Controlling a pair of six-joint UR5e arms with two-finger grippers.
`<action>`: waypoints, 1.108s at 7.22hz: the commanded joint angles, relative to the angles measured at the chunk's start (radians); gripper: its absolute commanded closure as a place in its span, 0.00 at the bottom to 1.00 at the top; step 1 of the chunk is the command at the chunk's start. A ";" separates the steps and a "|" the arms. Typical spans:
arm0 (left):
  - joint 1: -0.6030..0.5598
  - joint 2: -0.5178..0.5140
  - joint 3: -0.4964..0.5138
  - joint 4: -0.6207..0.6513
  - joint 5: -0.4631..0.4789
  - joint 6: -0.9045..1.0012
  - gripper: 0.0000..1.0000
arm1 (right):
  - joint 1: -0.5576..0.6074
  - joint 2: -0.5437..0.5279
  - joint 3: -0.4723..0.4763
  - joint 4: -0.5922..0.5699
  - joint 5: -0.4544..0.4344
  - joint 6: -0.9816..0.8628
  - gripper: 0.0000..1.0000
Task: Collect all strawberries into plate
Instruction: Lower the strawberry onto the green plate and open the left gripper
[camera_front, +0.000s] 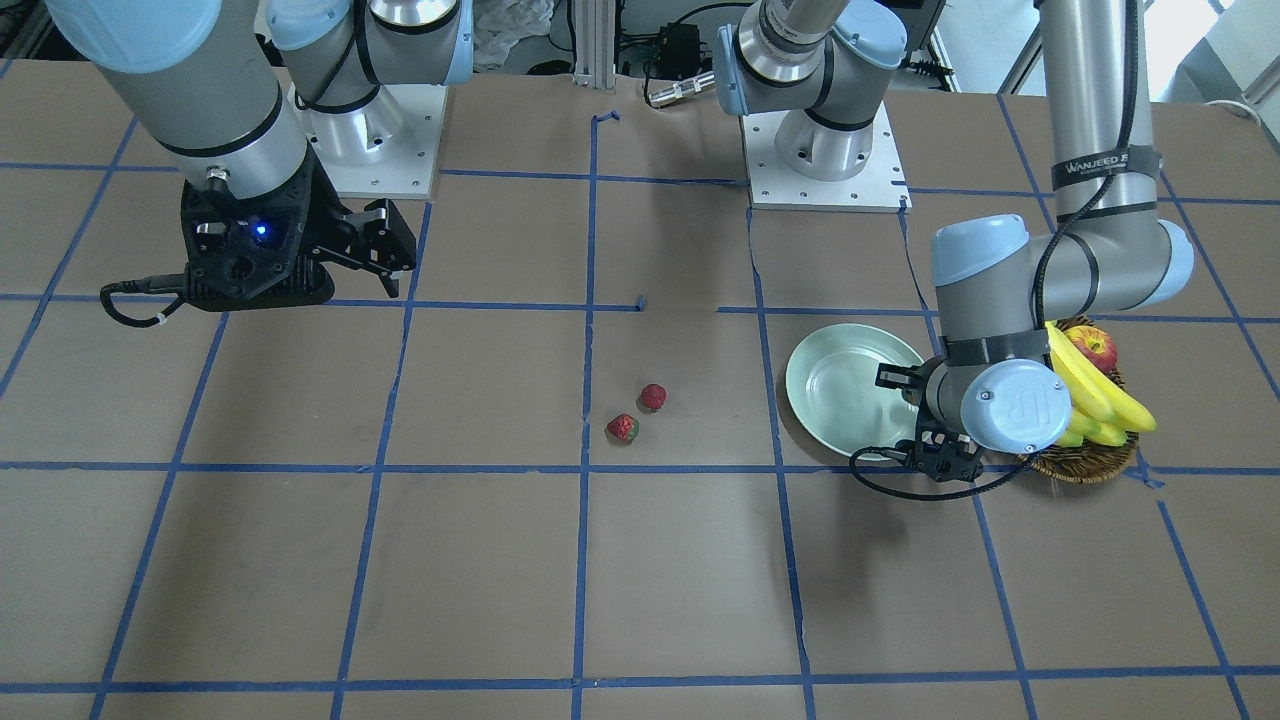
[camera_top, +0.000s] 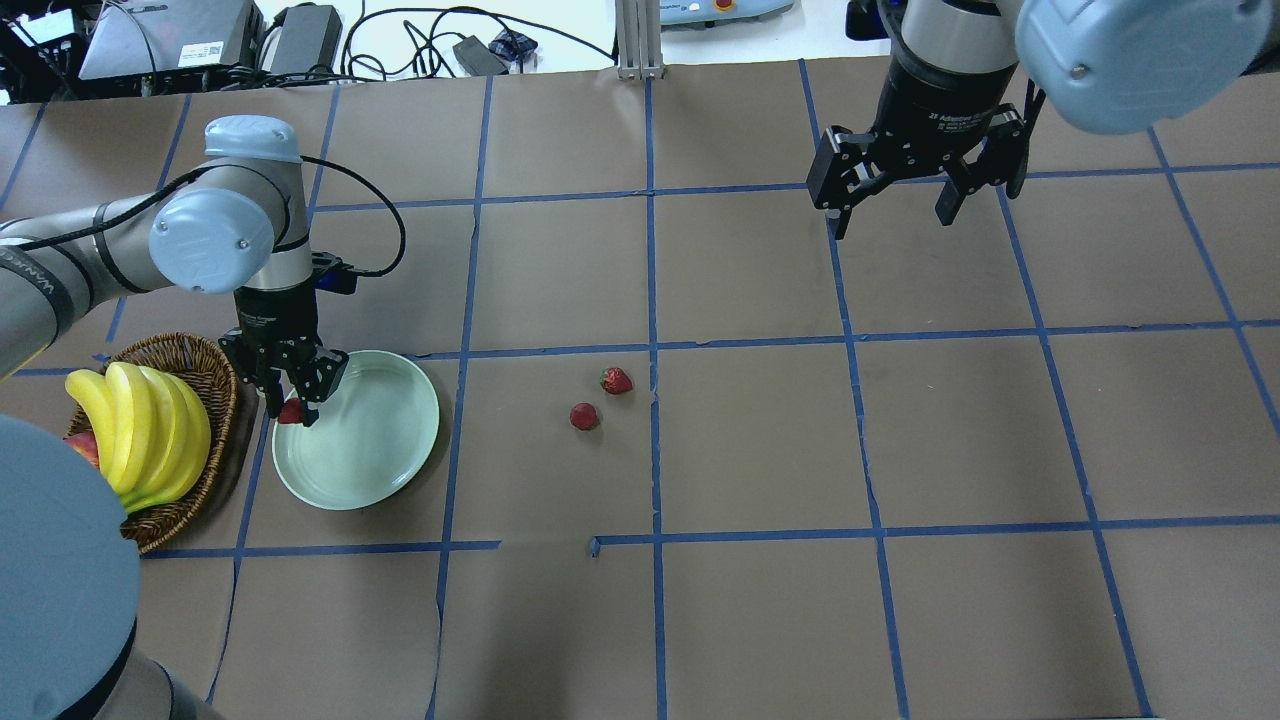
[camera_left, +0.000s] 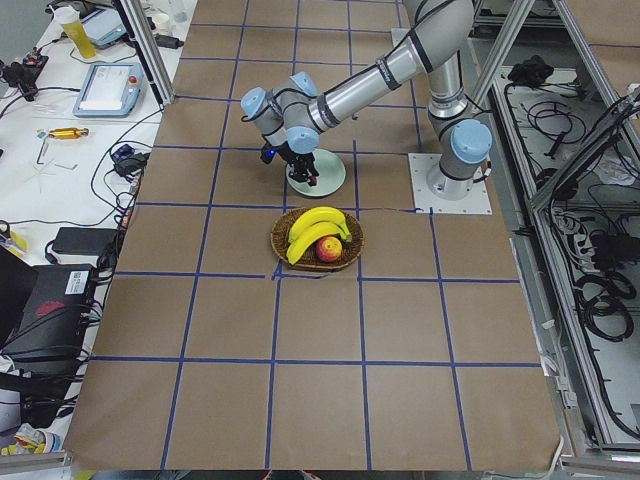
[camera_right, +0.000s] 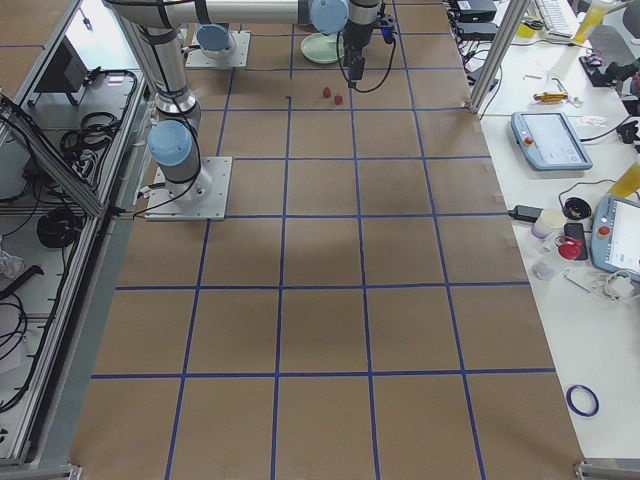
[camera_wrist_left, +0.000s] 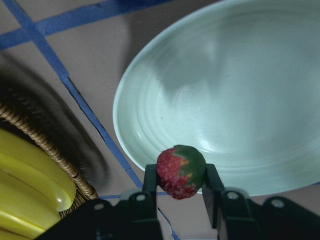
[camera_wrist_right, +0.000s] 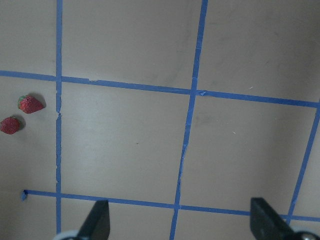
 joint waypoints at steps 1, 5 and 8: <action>-0.010 0.028 0.013 0.001 -0.048 -0.009 0.10 | -0.001 0.000 -0.001 0.000 -0.003 -0.001 0.00; -0.175 0.056 0.093 0.002 -0.297 -0.282 0.07 | -0.001 0.000 -0.001 0.000 -0.005 -0.001 0.00; -0.301 0.026 0.084 0.042 -0.422 -0.410 0.08 | -0.001 0.000 -0.001 0.000 -0.002 0.000 0.00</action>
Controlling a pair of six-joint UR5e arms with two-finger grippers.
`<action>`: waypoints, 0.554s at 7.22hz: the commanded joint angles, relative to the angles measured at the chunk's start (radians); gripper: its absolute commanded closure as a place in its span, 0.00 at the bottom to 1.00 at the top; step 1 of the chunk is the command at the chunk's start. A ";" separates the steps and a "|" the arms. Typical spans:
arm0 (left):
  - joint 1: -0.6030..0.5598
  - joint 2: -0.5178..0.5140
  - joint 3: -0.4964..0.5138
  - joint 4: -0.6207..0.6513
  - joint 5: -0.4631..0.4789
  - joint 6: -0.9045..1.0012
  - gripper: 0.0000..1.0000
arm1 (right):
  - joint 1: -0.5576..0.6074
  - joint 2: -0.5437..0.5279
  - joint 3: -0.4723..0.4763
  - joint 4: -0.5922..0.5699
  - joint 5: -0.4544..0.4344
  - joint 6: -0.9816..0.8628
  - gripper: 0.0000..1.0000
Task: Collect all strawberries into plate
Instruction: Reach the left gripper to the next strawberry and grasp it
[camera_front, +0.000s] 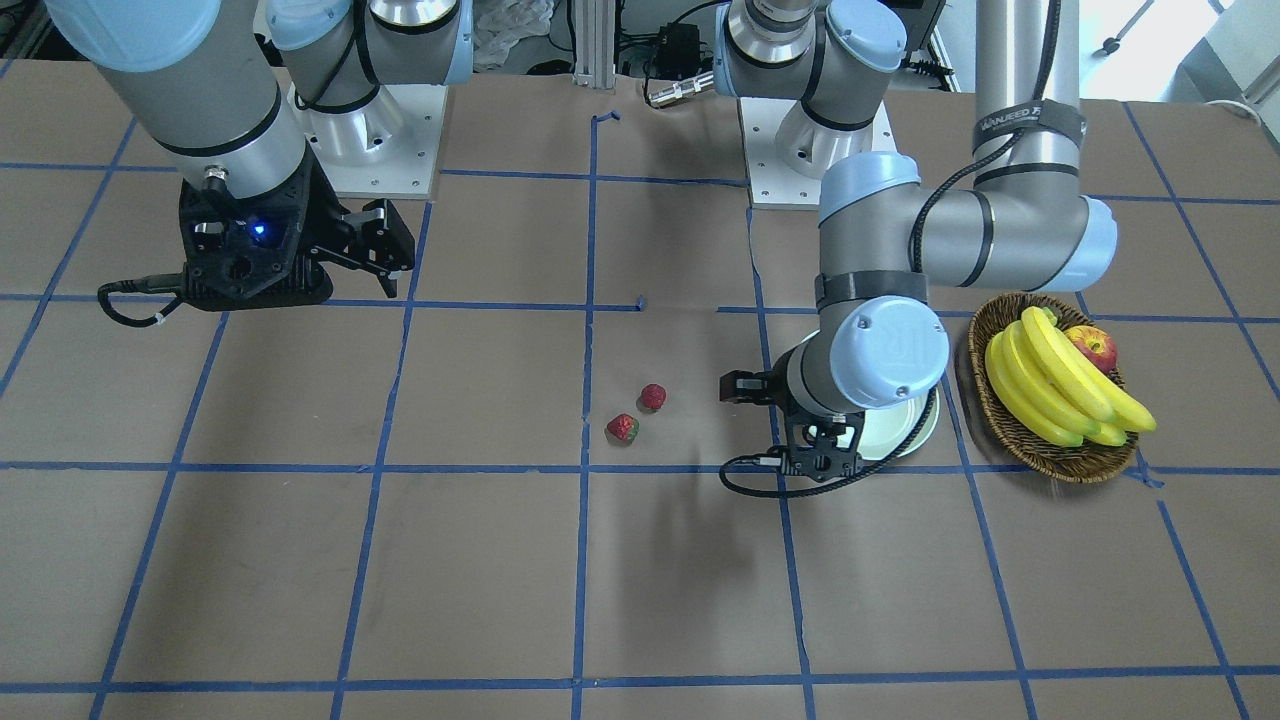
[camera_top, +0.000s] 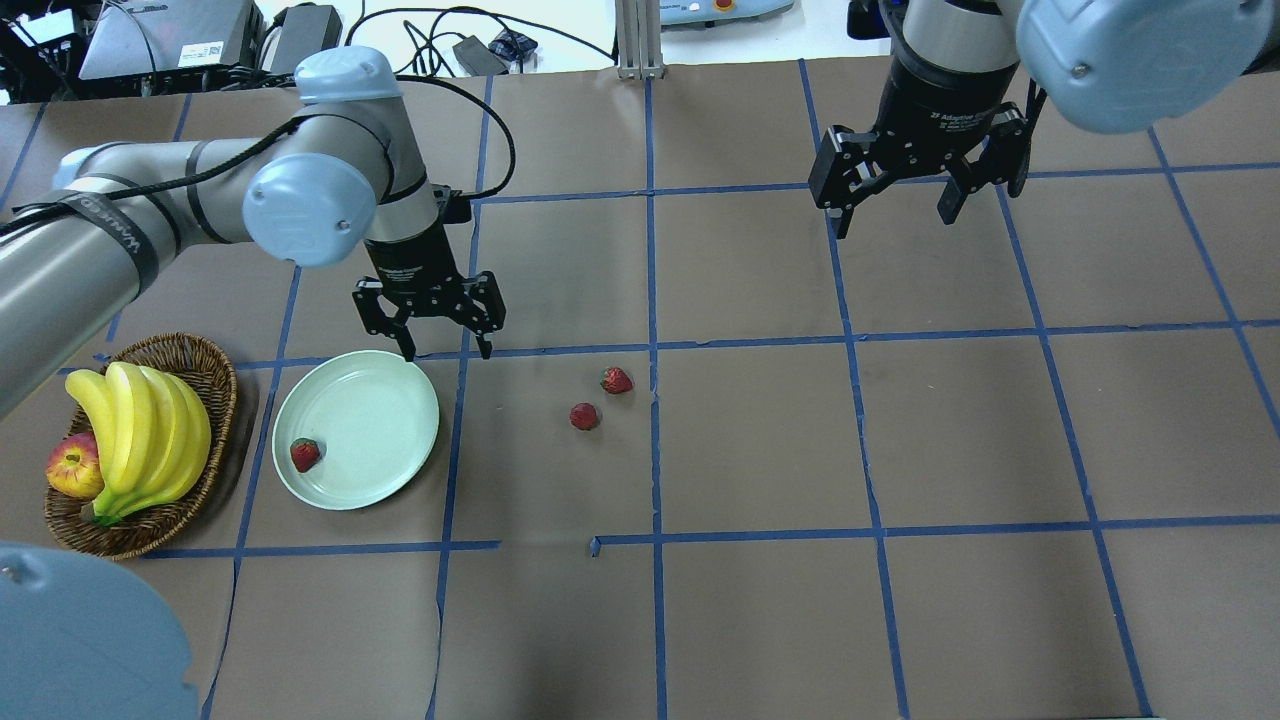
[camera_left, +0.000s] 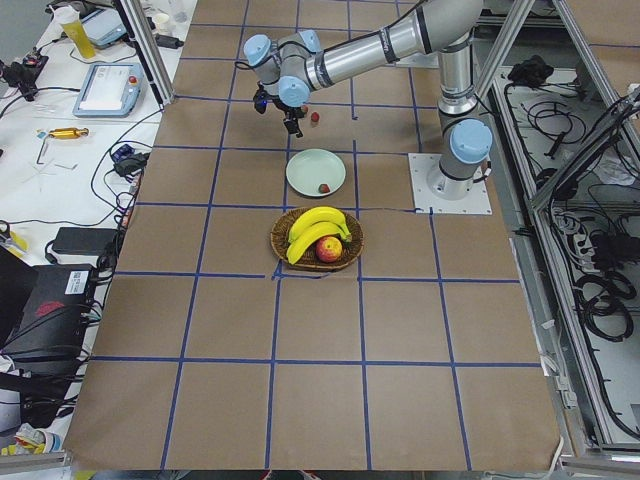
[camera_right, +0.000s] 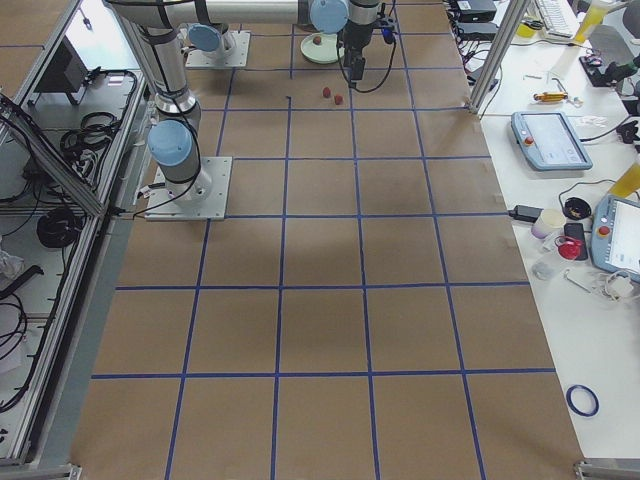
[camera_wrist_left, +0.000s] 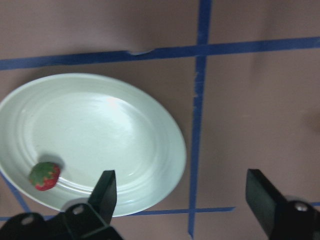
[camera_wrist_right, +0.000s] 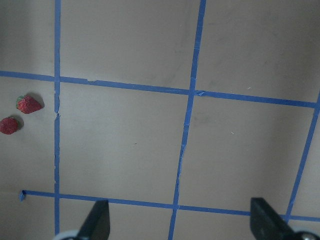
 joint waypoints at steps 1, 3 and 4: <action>-0.073 -0.026 -0.004 0.007 -0.118 -0.050 0.09 | 0.000 0.000 0.000 0.000 0.001 0.001 0.00; -0.105 -0.084 -0.006 0.023 -0.125 -0.033 0.09 | 0.000 0.000 0.000 0.000 0.001 0.001 0.00; -0.114 -0.109 -0.009 0.074 -0.127 -0.034 0.09 | 0.000 0.000 0.002 0.000 0.003 0.001 0.00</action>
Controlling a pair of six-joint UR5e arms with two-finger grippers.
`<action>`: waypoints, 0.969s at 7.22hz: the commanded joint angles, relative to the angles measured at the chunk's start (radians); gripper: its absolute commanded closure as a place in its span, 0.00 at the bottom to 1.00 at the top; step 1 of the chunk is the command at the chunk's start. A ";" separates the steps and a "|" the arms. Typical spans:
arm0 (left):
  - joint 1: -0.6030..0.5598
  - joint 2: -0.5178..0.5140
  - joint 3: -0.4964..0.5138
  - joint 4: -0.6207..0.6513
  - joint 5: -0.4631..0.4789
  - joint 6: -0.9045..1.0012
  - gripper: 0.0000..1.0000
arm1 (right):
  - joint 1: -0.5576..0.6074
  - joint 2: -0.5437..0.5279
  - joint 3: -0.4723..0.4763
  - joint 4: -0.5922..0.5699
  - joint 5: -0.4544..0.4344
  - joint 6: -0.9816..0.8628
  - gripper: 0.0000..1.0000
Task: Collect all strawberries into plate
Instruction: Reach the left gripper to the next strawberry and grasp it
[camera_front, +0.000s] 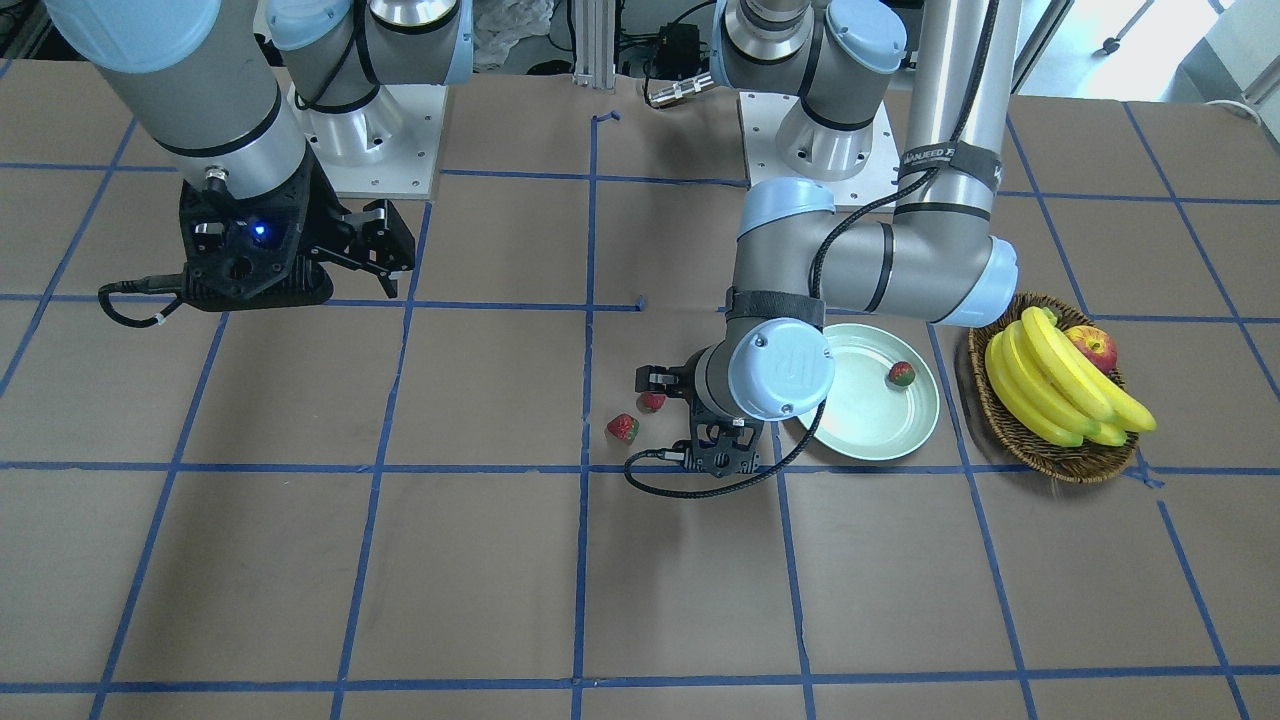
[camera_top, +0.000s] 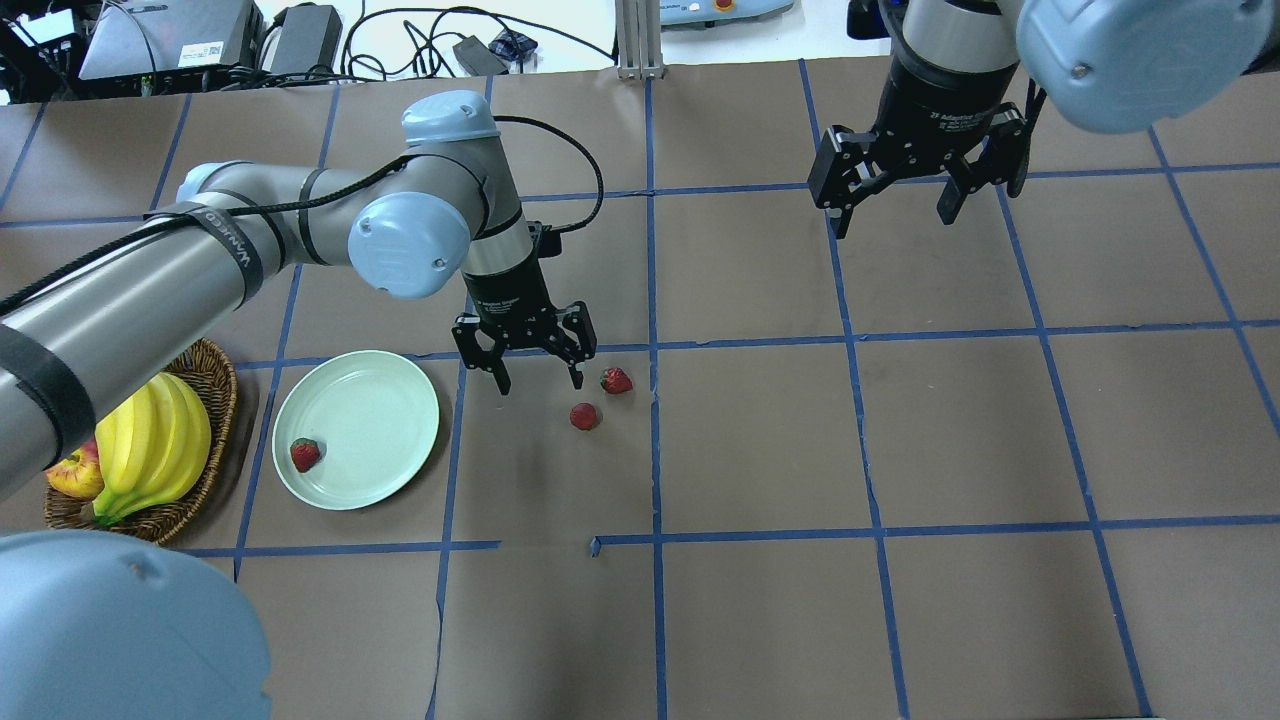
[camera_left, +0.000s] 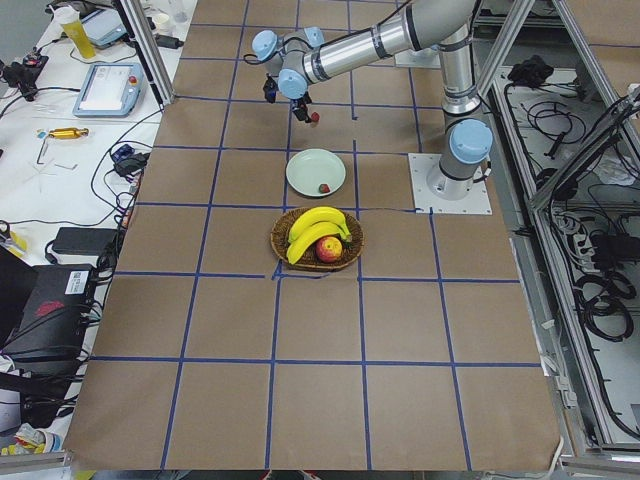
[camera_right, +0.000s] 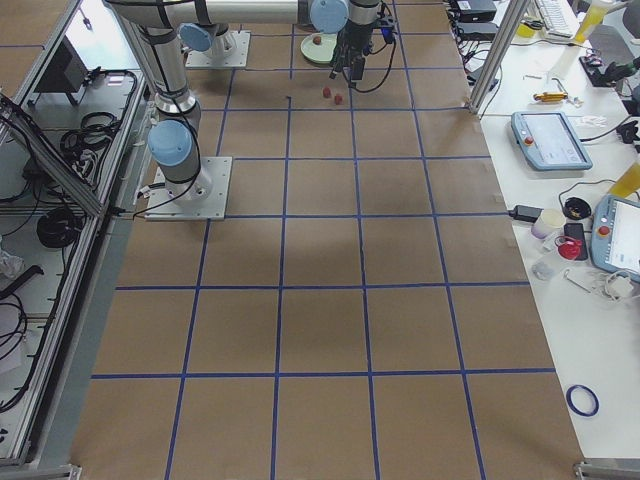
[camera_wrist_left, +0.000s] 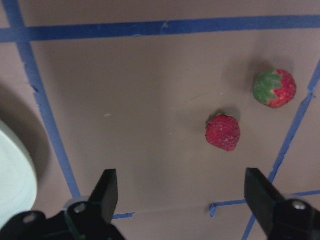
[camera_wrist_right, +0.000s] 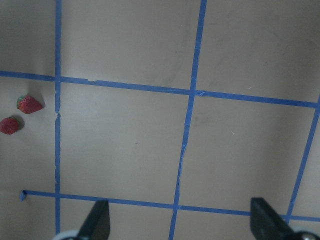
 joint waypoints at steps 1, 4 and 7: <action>-0.029 -0.055 -0.004 0.067 -0.032 0.002 0.09 | 0.002 0.000 0.001 0.000 0.001 0.000 0.00; -0.043 -0.068 -0.011 0.059 -0.039 0.002 0.20 | 0.002 0.000 0.001 0.000 0.001 0.000 0.00; -0.046 -0.068 -0.020 0.068 -0.037 0.005 0.68 | 0.002 0.000 0.001 0.000 0.001 0.000 0.00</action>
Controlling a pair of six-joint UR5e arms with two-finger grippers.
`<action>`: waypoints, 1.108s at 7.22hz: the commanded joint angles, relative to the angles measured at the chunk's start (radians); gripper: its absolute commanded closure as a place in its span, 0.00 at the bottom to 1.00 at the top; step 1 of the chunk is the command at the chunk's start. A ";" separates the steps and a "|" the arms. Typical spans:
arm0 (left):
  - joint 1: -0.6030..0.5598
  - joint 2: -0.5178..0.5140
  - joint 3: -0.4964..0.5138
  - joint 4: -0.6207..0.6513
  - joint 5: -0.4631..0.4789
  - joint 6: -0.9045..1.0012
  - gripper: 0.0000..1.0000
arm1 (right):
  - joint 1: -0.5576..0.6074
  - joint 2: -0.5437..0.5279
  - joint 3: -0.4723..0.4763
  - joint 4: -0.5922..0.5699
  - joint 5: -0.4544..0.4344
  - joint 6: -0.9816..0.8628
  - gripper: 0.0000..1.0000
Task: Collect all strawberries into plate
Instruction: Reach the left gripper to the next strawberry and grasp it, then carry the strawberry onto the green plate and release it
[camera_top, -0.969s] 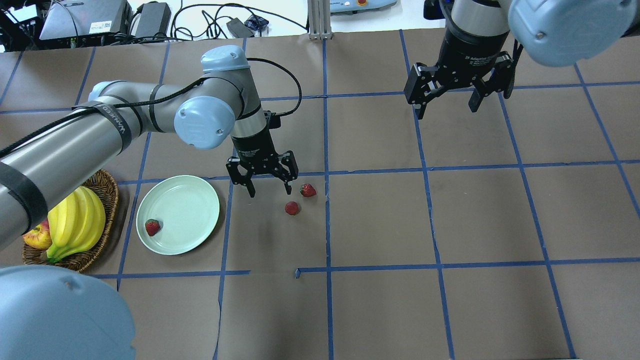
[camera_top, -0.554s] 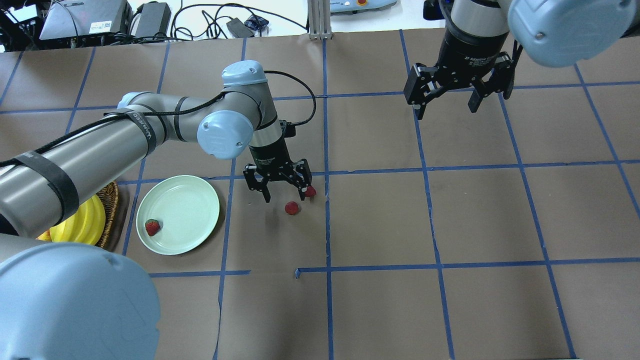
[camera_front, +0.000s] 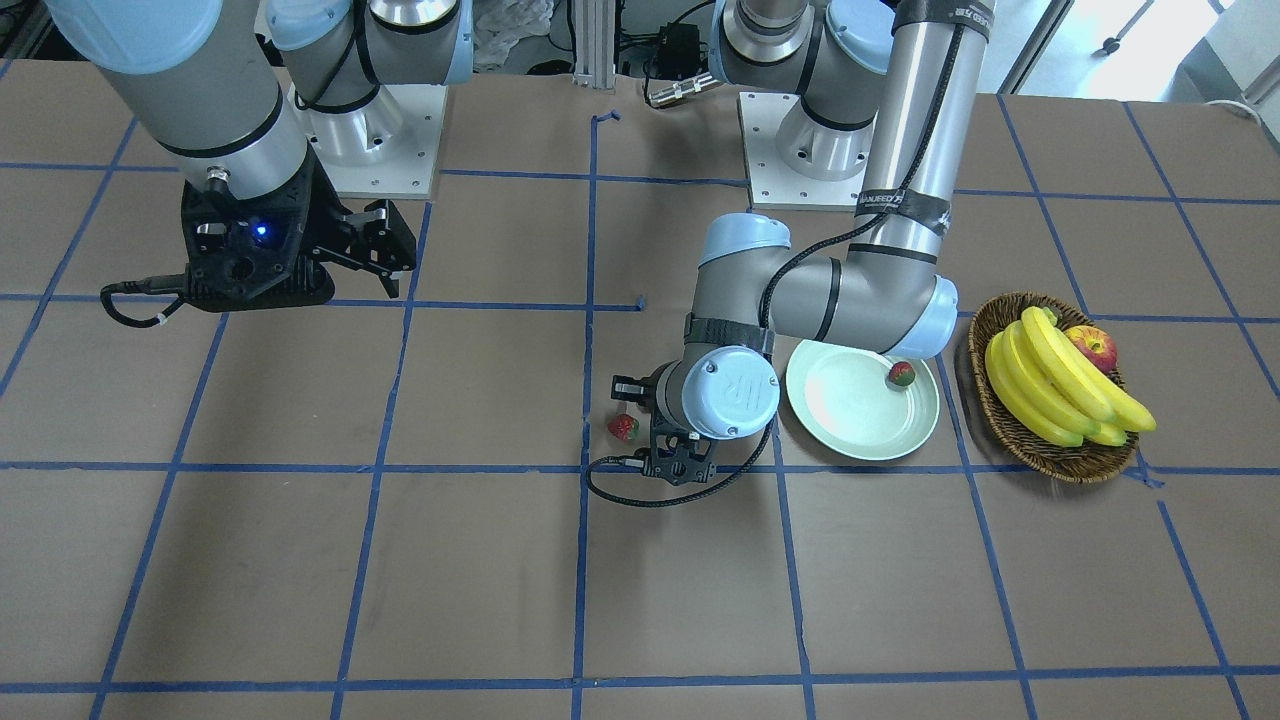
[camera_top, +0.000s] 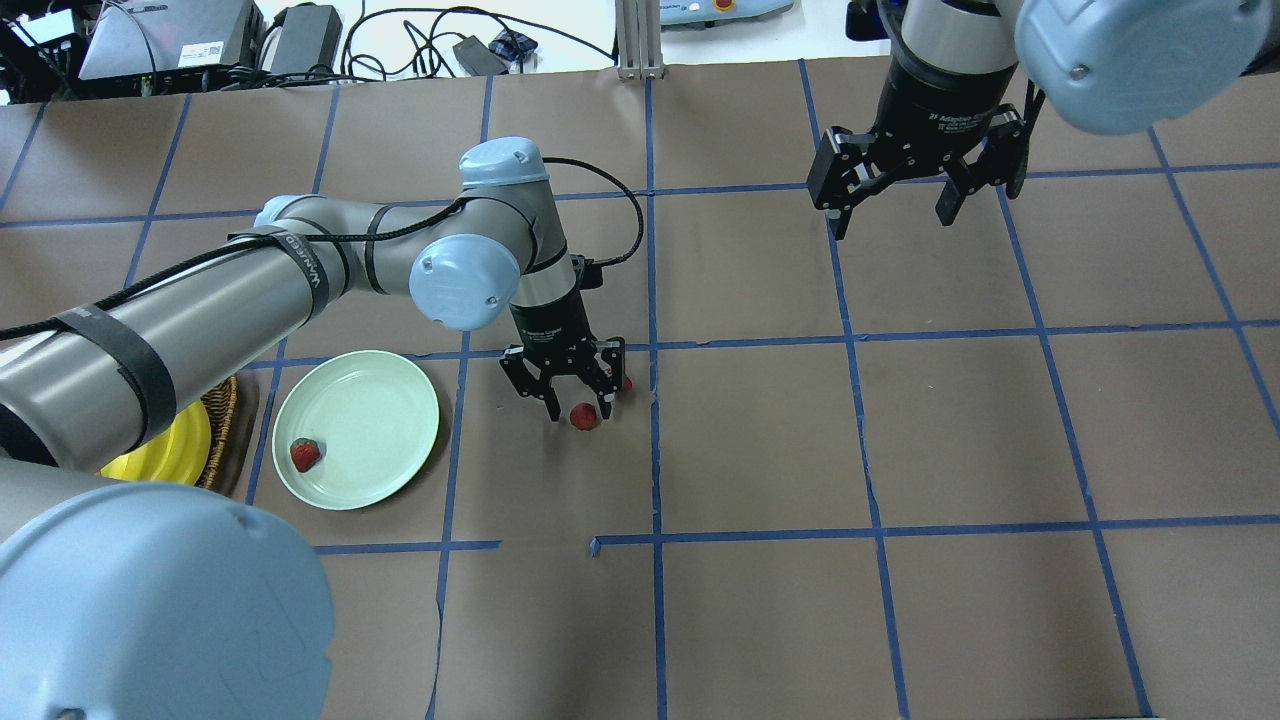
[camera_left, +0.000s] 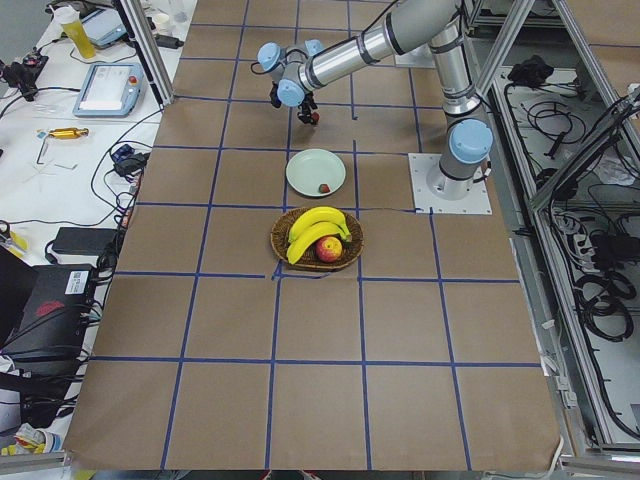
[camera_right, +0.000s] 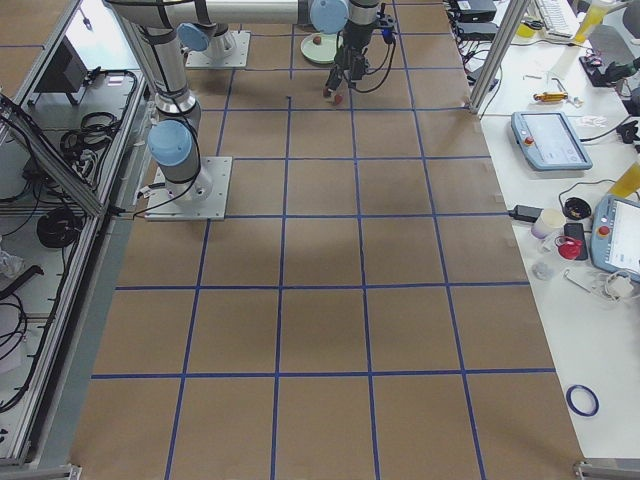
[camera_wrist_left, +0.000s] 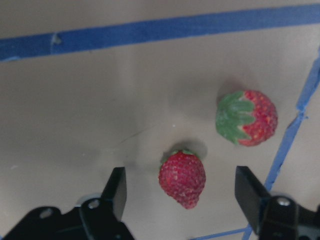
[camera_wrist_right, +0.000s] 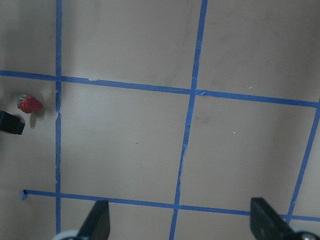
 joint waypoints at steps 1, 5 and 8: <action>-0.001 0.000 0.000 0.003 0.002 0.000 1.00 | 0.000 0.000 0.000 0.000 0.002 0.000 0.00; 0.011 0.050 0.034 0.018 0.094 0.044 1.00 | 0.000 0.000 0.000 0.000 -0.003 0.000 0.00; 0.154 0.124 0.046 -0.175 0.271 0.246 1.00 | 0.000 0.000 0.000 0.000 -0.003 0.000 0.00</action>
